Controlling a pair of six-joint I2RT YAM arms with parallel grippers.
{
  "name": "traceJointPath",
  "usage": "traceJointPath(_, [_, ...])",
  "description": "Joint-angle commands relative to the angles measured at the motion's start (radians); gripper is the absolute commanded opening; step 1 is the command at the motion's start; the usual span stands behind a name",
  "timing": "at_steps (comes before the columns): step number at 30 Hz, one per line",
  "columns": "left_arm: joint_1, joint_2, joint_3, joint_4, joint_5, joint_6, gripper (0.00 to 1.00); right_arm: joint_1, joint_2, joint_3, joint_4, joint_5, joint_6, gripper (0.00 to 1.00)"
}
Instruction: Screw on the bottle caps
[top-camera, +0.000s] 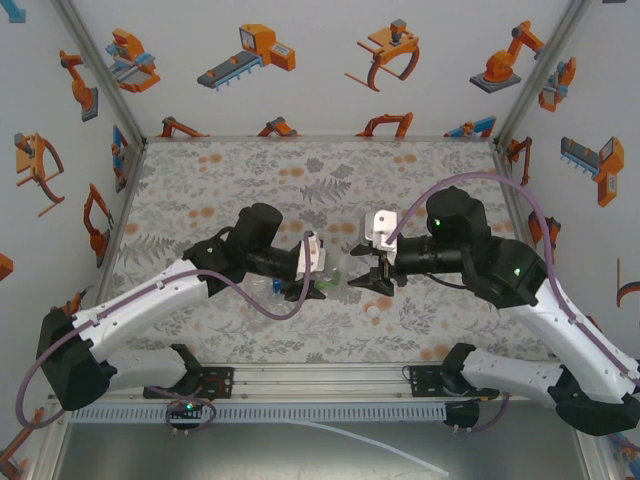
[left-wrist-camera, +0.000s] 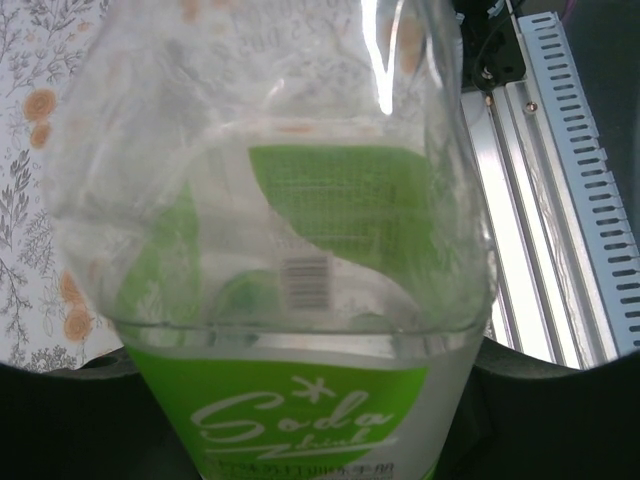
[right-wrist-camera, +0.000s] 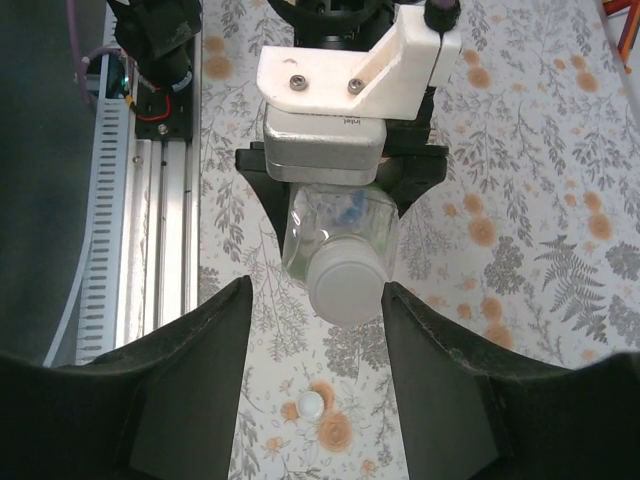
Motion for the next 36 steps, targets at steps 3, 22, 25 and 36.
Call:
traceJointPath(3, [-0.011,0.007,0.040,-0.011,0.052,0.036,0.00,0.004,-0.001,-0.021,0.029,0.003,-0.041,0.46])
traceJointPath(22, [-0.020,0.007,0.035,-0.018,0.035,0.042,0.00,0.004,0.007,-0.026,0.044,0.011,0.005,0.21])
traceJointPath(25, [-0.020,0.013,0.039,-0.017,0.015,0.038,0.00,0.004,-0.010,-0.067,0.103,0.054,0.159,0.09])
traceJointPath(36, [-0.020,0.016,-0.006,0.081,-0.094,-0.002,0.00,0.004,-0.080,-0.270,0.215,0.581,1.487,0.00])
